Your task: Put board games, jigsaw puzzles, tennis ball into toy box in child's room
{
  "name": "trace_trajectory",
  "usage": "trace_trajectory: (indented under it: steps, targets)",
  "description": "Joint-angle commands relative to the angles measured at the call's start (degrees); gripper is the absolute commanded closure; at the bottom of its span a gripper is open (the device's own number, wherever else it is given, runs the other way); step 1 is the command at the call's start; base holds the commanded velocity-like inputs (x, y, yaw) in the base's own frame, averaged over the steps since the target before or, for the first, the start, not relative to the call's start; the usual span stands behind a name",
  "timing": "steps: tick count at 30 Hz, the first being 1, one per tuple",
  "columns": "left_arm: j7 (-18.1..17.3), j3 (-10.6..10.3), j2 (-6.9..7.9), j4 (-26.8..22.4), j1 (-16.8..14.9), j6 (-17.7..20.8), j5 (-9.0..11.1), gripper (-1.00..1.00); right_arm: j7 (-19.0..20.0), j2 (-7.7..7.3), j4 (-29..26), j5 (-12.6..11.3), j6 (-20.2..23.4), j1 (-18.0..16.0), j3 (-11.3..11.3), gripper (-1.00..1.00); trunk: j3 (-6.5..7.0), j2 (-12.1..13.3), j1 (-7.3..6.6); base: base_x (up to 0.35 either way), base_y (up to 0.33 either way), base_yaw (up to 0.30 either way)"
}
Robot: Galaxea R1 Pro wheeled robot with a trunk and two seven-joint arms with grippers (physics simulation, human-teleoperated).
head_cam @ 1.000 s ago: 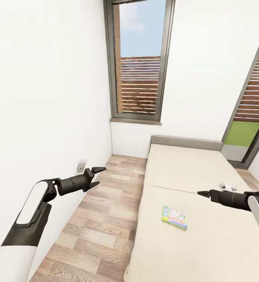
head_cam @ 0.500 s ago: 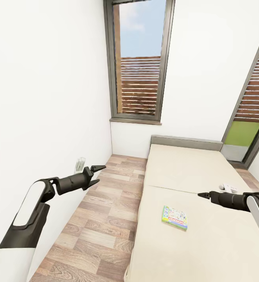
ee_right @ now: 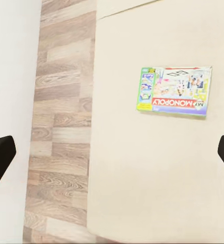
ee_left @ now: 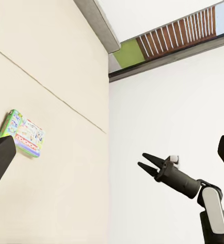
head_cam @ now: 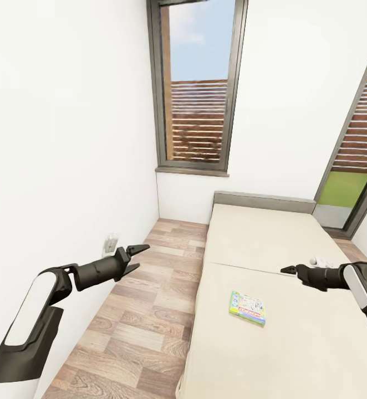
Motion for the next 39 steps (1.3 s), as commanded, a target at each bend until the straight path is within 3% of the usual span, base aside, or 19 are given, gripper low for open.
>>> trace_trajectory:
  steps: [1,4,10,16,25,28,39]
  targets:
    - [0.64,0.14,0.11,-0.22,0.00,0.16,0.67,-1.00,0.64,-0.03,1.07,0.57,-0.87,-0.62,-0.13,-1.00,-0.13,-0.13,0.04,0.000,0.000,0.000]
    - [0.72,0.87,0.57,-0.44,-0.22,0.13,0.78,-1.00,0.69,-0.10,2.46,0.59,-3.06,-1.40,-0.09,-1.00,-0.12,-0.13,0.04,0.000,0.000,-0.036]
    - [0.72,4.43,2.21,-0.69,-1.51,0.22,0.97,-1.00,0.67,-0.22,4.17,0.58,-6.18,-2.40,-0.03,-1.00,0.00,-0.13,0.04,0.000,0.000,-0.146]
    - [0.61,5.51,3.15,-0.83,-2.15,0.84,1.00,-1.00,0.68,-0.13,4.52,0.58,-6.82,-2.57,0.03,-1.00,-0.18,-0.94,0.48,0.000,0.000,-0.212]
    - [0.32,6.09,5.11,-0.91,-2.65,1.75,0.80,-1.00,0.26,0.15,6.48,0.68,-7.10,-2.94,0.39,-1.00,-1.65,-4.55,2.45,0.000,0.000,-0.121]
    - [0.62,5.83,5.01,-0.92,-3.25,1.75,0.48,-1.00,-0.11,0.34,9.76,0.80,-7.12,-3.32,1.47,-1.00,-2.18,-5.75,3.11,0.000,0.000,-0.029]
    - [0.74,5.69,4.93,-0.80,-4.06,1.54,0.80,-1.00,0.03,0.53,12.04,0.80,-7.14,-4.07,2.95,-1.00,-4.14,-10.16,5.53,0.000,0.000,-0.007]
